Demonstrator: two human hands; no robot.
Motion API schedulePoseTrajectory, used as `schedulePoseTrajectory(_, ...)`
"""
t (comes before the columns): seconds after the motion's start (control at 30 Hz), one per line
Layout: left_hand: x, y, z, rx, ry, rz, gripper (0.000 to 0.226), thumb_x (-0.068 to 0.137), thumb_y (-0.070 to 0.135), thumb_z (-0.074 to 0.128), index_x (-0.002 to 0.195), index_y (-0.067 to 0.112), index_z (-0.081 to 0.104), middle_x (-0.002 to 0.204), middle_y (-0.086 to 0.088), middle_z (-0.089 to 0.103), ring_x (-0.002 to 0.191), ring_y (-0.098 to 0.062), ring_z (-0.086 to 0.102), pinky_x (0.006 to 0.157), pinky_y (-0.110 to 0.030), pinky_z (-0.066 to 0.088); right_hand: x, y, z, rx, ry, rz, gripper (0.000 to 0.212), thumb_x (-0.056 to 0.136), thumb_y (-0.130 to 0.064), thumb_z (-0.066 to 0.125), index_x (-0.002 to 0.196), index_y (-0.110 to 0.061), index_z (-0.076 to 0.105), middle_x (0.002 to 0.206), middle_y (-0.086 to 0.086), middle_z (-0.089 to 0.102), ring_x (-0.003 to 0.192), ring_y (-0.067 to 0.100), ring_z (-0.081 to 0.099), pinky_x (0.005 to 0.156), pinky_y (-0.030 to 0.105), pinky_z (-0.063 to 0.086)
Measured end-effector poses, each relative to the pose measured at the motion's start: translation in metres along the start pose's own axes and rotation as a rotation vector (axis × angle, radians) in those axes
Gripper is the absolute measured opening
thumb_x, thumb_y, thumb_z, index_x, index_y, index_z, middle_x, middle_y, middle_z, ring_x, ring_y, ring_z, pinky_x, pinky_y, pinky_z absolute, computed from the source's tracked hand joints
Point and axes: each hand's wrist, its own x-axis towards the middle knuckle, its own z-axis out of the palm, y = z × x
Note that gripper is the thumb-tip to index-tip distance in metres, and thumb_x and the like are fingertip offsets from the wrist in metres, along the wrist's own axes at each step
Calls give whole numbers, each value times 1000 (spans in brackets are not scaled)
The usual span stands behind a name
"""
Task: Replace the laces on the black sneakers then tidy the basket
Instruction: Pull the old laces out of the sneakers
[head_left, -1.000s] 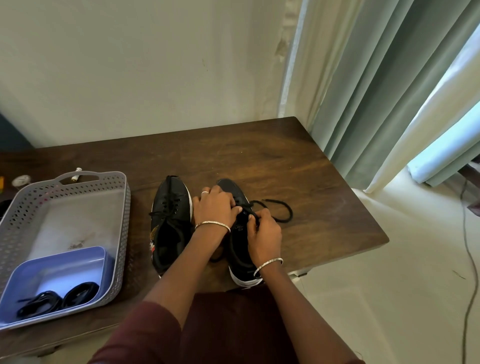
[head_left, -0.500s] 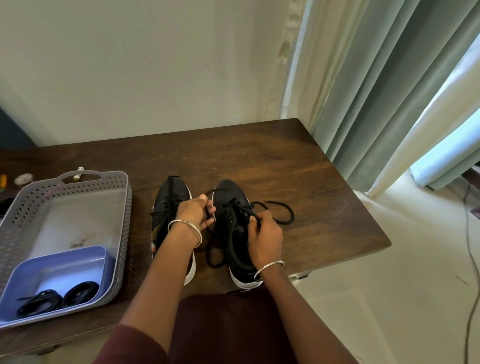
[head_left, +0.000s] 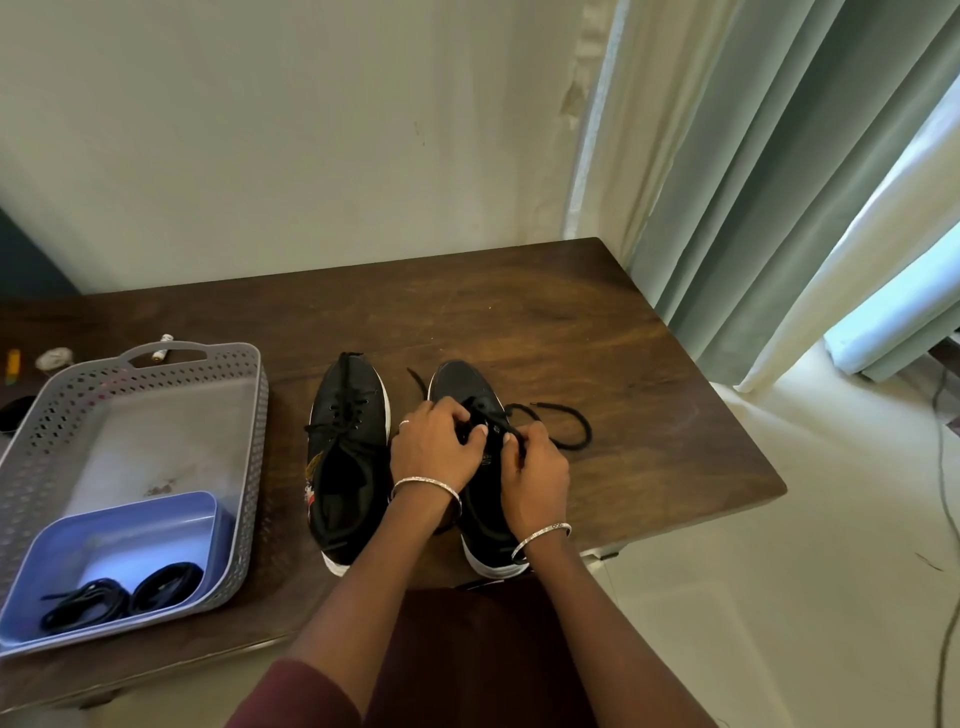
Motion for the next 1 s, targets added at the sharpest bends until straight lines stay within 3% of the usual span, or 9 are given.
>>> schedulePoseTrajectory(0.17, 14, 8, -8, 43, -35, -48, 18, 87, 31, 65, 104, 28, 65, 92, 4, 69, 90, -20, 66, 73, -33, 53, -1, -1, -1, -11, 11, 0, 14, 102, -20, 49, 101, -9, 57, 79, 2, 61, 66, 15, 53, 56, 24, 32)
schedulePoseTrajectory(0.3, 27, 14, -8, 189, -77, 40, 22, 89, 32, 64, 111, 30, 66, 108, 1, 71, 101, -25, 65, 77, -34, 51, 0, -1, -1, -18, 4, 6, 13, 102, -20, 48, 100, -10, 56, 76, -1, 58, 63, 12, 51, 50, 14, 27)
schedulePoseTrajectory(0.53, 36, 30, -4, 540, -7, 133, 9, 90, 22, 64, 98, 20, 68, 99, -1, 65, 94, -25, 65, 69, -32, 45, 0, 0, 0, -9, 11, 3, 13, 102, -19, 49, 100, -8, 56, 77, 4, 60, 65, 16, 52, 58, 28, 33)
schedulePoseTrajectory(0.63, 39, 29, -5, 531, -13, 134, 7, 92, 23, 65, 95, 20, 70, 95, -2, 66, 90, -26, 66, 66, -32, 44, 0, 1, -1, -10, 12, 3, 14, 102, -20, 49, 100, -8, 57, 77, 5, 61, 66, 16, 52, 59, 28, 33)
schedulePoseTrajectory(0.77, 38, 7, -6, 84, 28, -61, 11, 84, 36, 75, 78, 27, 74, 83, 3, 71, 79, -20, 67, 67, -32, 53, 0, 1, -1, 7, 29, -6, 12, 101, -18, 49, 98, -9, 56, 74, 0, 57, 63, 14, 50, 53, 24, 30)
schedulePoseTrajectory(0.9, 43, -13, -2, -873, 62, -627, 11, 89, 16, 73, 84, 7, 69, 72, -5, 68, 49, -8, 64, 43, -23, 47, 0, 3, -1, 18, 36, 2, 11, 101, -17, 50, 96, -9, 57, 70, -5, 53, 58, 7, 46, 50, 15, 28)
schedulePoseTrajectory(0.93, 44, -16, -1, -977, 41, -714, 11, 91, 13, 69, 86, 5, 65, 73, -7, 65, 45, -7, 63, 38, -21, 44, 0, 3, -1, 18, 36, 2, 11, 101, -17, 51, 96, -9, 57, 69, -6, 53, 58, 5, 46, 49, 14, 29)
schedulePoseTrajectory(1.0, 45, -15, 1, -967, -26, -741, 12, 95, 12, 63, 85, 6, 61, 73, -7, 62, 47, -10, 62, 37, -21, 46, 0, 3, 0, 19, 37, 1, 11, 101, -17, 51, 96, -10, 57, 68, -8, 51, 57, 3, 46, 49, 14, 30)
